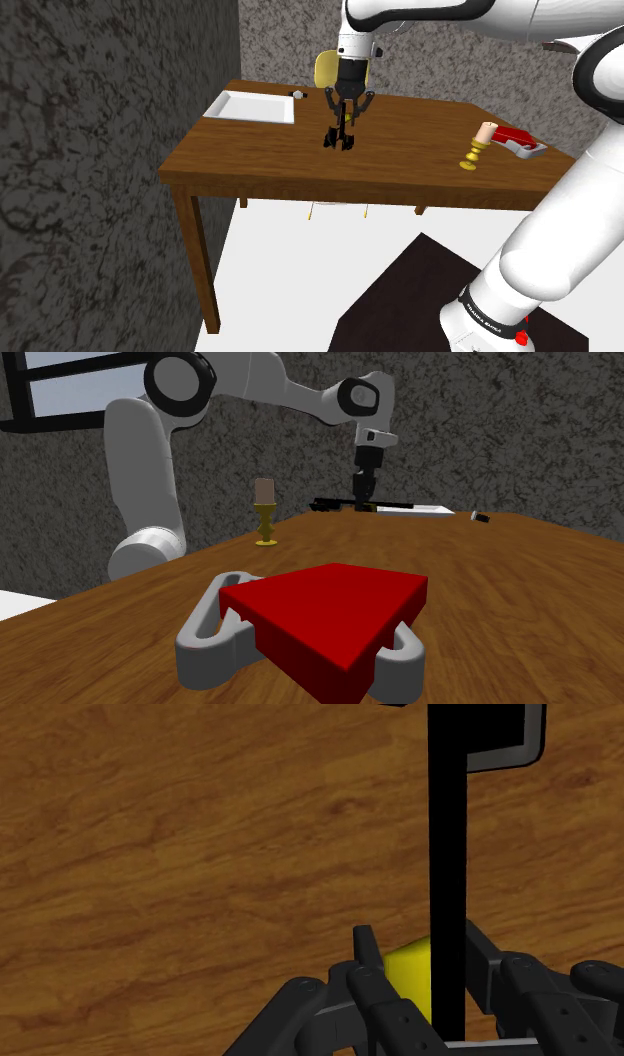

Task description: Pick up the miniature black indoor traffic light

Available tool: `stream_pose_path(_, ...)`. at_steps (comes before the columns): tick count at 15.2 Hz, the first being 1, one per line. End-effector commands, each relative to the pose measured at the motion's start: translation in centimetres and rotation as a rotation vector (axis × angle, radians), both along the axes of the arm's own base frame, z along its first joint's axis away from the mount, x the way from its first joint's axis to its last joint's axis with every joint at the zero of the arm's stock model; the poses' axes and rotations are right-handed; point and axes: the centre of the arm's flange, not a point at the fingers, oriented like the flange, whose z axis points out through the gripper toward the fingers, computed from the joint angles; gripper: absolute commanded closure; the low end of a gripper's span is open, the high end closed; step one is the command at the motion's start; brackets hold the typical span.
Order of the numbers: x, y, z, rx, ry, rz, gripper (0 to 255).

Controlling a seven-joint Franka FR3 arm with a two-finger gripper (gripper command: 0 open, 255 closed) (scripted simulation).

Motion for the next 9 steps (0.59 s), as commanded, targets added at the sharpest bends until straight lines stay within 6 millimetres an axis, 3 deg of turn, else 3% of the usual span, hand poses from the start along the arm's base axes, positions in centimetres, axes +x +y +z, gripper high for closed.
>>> stream_pose_path(1,0.0,0.1,1.1,0.000,0.000,0.000,255)
stream_pose_path(9,0.0,0.1,4.8,0.000,0.000,0.000,255)
